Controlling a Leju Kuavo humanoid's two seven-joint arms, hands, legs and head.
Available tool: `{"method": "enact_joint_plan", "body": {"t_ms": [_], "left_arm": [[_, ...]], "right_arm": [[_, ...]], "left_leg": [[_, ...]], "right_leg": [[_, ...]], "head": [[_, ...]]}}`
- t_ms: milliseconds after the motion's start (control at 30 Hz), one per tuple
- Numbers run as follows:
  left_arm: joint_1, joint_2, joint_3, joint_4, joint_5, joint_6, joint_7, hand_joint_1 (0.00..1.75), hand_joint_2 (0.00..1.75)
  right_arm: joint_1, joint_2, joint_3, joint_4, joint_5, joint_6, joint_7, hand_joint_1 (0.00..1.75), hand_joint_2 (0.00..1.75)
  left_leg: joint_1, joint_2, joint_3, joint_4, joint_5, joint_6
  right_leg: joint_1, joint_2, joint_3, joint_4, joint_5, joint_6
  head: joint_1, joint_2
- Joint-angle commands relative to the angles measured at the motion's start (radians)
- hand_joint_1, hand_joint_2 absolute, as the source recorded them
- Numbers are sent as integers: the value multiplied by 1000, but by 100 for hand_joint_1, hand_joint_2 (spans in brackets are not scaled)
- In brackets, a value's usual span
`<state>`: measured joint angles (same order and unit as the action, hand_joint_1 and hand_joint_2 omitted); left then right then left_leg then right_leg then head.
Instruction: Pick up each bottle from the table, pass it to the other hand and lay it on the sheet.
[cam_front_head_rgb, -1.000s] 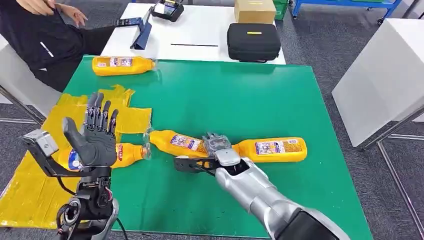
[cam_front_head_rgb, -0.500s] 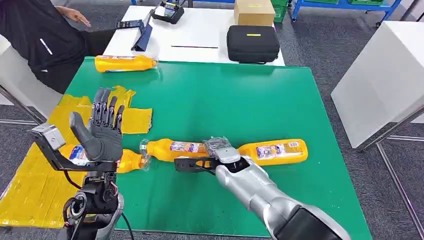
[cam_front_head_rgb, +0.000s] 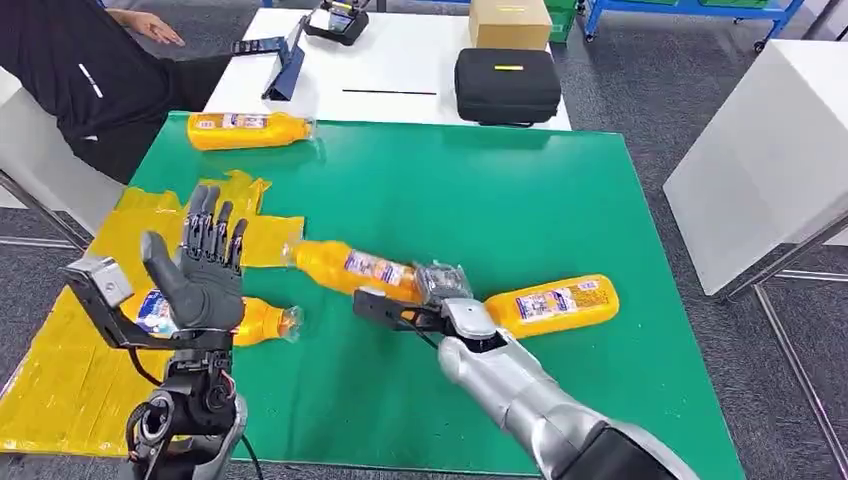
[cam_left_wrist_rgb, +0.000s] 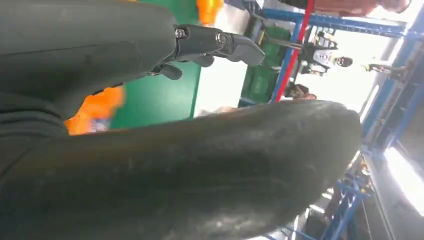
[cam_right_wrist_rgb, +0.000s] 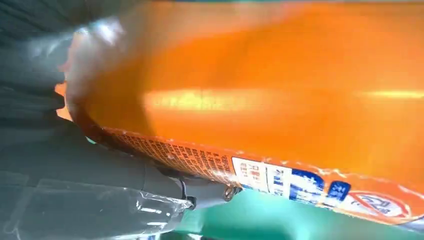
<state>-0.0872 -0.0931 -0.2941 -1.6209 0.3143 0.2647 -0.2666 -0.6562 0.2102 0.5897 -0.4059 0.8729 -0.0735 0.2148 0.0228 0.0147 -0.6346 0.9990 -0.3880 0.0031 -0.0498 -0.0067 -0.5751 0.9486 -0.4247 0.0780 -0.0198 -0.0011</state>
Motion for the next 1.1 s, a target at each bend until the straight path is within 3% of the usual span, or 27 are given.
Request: {"method": "enact_joint_plan", "body": {"t_ms": [33, 200, 267, 300, 400, 567, 733, 1100], "left_arm": [[10, 9, 31, 3, -3, 6, 7, 0, 0], [10, 9, 31, 3, -3, 6, 7, 0, 0], [20, 7, 40, -3, 2, 8, 15, 0, 0], [29, 7, 48, -7, 10, 8, 19, 0, 175], [52, 15, 57, -12, 38, -6, 28, 0, 175], [61, 29, 38, 2, 80, -27, 23, 0, 175], [69, 29, 25, -6, 109, -25, 19, 0, 175], [81, 54, -4, -18, 164, -25, 19, 0, 175]], "right_arm": [[-5, -16, -81, -69, -19, -30, -10, 175, 175], [-5, -16, -81, -69, -19, -30, -10, 175, 175], [25, -21, -121, -142, -63, -108, -42, 175, 175], [45, -29, -137, -202, -90, -129, -59, 175, 175], [143, -73, -160, -460, -178, -146, -79, 175, 175], [258, -120, -88, -696, -232, -126, -107, 175, 175], [259, -119, 24, -741, -296, -166, -120, 175, 175], [248, -104, 93, -725, -320, -161, -134, 175, 175]], "left_leg": [[0, -1, 3, 0, -2, 1], [0, -1, -1, 0, -1, 1], [0, -1, 0, 1, -2, 1], [0, -1, -1, 0, -1, 1], [0, -1, 0, 1, -2, 1], [0, -3, -2, 0, -2, 1], [1, -1, -3, 1, -2, 0], [1, 0, -1, 0, -3, 0]], "right_leg": [[1, 0, 2, 1, -2, -6], [1, 0, -1, 0, -1, -5], [1, 0, -1, 1, -2, -6], [1, -1, -1, 0, -1, -5], [1, 0, 0, 1, -2, -7], [1, -2, -1, 0, -2, -6], [1, 0, -3, 1, -2, -6], [1, 1, -2, 1, -2, -7]], "head": [[0, 0], [0, 0], [0, 0], [0, 0], [0, 0], [0, 0], [0, 0], [0, 0]]}}
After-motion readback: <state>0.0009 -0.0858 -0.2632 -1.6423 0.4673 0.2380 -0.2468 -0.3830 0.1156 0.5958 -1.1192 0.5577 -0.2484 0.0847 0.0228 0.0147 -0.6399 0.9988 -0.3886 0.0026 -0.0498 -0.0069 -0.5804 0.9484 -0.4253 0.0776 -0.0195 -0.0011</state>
